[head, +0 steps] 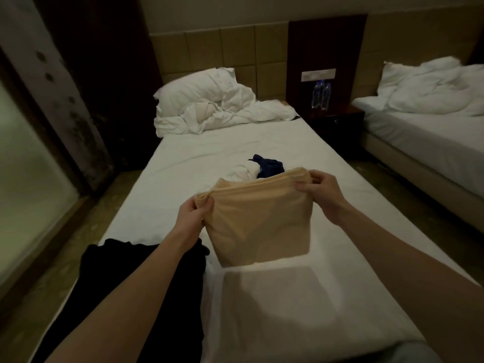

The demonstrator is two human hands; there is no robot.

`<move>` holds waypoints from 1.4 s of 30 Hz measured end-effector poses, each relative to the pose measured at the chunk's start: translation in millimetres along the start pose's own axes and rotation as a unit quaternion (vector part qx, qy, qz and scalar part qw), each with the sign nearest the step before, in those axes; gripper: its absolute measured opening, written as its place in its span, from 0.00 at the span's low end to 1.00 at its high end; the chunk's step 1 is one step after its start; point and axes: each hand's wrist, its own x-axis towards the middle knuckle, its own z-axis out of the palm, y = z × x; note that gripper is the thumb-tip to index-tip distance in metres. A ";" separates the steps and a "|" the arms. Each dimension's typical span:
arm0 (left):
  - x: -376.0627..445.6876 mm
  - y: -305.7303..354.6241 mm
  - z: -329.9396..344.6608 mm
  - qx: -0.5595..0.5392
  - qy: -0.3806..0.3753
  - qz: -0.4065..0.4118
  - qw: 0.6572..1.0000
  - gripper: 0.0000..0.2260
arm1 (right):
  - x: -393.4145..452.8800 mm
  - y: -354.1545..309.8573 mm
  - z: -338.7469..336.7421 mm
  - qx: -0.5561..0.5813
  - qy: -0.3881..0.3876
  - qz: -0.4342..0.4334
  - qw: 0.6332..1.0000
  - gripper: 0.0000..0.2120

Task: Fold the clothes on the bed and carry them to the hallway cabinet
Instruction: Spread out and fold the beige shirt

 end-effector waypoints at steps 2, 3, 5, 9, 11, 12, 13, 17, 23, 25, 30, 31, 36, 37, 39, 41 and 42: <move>-28.3 16.4 -5.5 -0.003 -0.012 0.019 1.000 0.02 | -27.1 -16.8 -4.2 0.009 0.000 -0.021 1.000 0.10; -41.2 23.5 -8.0 -0.003 -0.017 0.029 0.999 0.03 | -39.0 -23.2 -5.7 0.011 0.000 -0.033 0.999 0.10; -65.7 36.8 -13.7 -0.002 -0.020 0.044 0.999 0.05 | -60.8 -34.4 -7.6 0.012 -0.001 -0.053 0.999 0.11; -108.8 60.9 -25.3 -0.013 -0.023 0.071 0.997 0.07 | -96.9 -50.7 -6.3 0.023 -0.008 -0.085 0.996 0.11; -129.4 71.0 -32.1 -0.039 -0.025 0.077 0.996 0.11 | -113.7 -58.9 -1.7 0.042 -0.017 -0.093 0.995 0.10; -139.2 75.3 -36.2 -0.055 -0.022 0.077 0.995 0.13 | -121.9 -62.9 1.9 0.058 -0.026 -0.092 0.994 0.10; -147.7 78.7 -41.0 -0.066 -0.015 0.075 0.995 0.14 | -130.4 -66.4 6.2 0.075 -0.039 -0.088 0.992 0.10; -173.0 89.2 -69.1 -0.078 0.038 0.094 0.992 0.13 | -161.1 -77.6 33.5 0.123 -0.096 -0.077 0.985 0.11; -200.0 125.8 -132.7 -0.046 0.107 0.140 0.983 0.12 | -180.3 -98.5 99.8 0.167 -0.165 -0.046 0.971 0.15; -206.6 138.9 -155.8 -0.022 0.115 0.147 0.982 0.15 | -180.2 -102.7 124.3 0.183 -0.177 -0.034 0.966 0.13; -193.3 144.9 -204.7 0.042 0.159 0.124 0.979 0.16 | -158.3 -81.6 185.7 0.196 -0.189 0.010 0.962 0.17; -184.3 140.2 -215.5 0.067 0.184 0.109 0.975 0.18 | -152.2 -71.2 199.0 0.186 -0.187 0.021 0.964 0.17; -118.6 96.3 -249.7 0.197 0.241 0.031 0.950 0.16 | -111.9 -10.2 250.3 0.105 -0.157 0.075 0.979 0.13; -105.9 86.4 -250.5 0.200 0.236 0.015 0.951 0.17 | -105.6 -0.1 256.0 0.094 -0.145 0.084 0.981 0.12; -73.0 64.4 -253.5 0.192 0.231 -0.021 0.954 0.18 | -85.4 22.0 270.0 0.060 -0.110 0.101 0.987 0.10; -46.0 41.6 -252.9 0.185 0.247 -0.046 0.950 0.17 | -64.7 42.7 281.3 0.017 -0.070 0.121 0.990 0.12; -34.9 29.4 -252.6 0.194 0.260 -0.042 0.945 0.16 | -56.2 53.0 286.0 -0.008 -0.050 0.128 0.991 0.13</move>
